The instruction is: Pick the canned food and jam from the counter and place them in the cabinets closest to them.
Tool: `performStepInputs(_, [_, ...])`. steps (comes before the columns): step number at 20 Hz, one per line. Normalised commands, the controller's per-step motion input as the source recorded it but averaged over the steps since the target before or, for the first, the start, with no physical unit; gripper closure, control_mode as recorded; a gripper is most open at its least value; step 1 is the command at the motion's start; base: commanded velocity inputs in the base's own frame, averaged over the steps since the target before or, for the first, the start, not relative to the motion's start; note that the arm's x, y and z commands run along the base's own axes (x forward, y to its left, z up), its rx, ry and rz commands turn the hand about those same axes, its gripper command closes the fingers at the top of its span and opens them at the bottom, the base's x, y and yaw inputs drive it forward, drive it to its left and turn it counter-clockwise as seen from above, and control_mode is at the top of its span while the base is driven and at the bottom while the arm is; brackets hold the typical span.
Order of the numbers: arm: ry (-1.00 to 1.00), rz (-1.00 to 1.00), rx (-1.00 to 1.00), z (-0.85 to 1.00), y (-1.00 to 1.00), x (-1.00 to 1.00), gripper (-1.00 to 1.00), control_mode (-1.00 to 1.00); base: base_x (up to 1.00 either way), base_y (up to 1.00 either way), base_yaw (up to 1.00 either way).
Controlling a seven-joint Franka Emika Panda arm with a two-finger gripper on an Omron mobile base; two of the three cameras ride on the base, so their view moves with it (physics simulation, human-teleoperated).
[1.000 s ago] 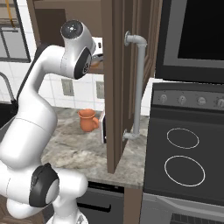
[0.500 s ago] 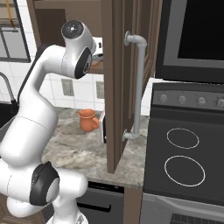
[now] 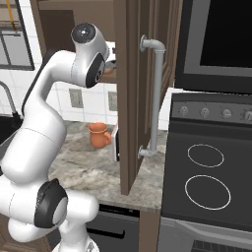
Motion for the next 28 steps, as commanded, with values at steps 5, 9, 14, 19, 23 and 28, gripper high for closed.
performStepInputs(5, [0.03,0.0,0.02,0.0,0.0,0.14,1.0,-1.0,0.0,0.0,0.0])
performStepInputs(9, [0.05,0.0,0.05,0.0,0.0,0.13,1.0,-1.0,0.0,0.0,0.0])
performStepInputs(14, [0.06,0.0,0.04,0.01,-0.01,0.13,1.0,-1.0,0.0,0.0,0.0])
performStepInputs(19, [0.04,0.0,0.02,0.03,0.0,0.07,1.0,-1.0,0.0,0.0,0.0])
performStepInputs(23, [0.05,0.0,0.0,0.02,0.0,0.07,1.0,-1.0,0.0,0.0,0.0])
performStepInputs(28, [0.0,0.0,0.0,0.0,0.0,0.0,1.0,-1.0,0.0,0.0,0.0])
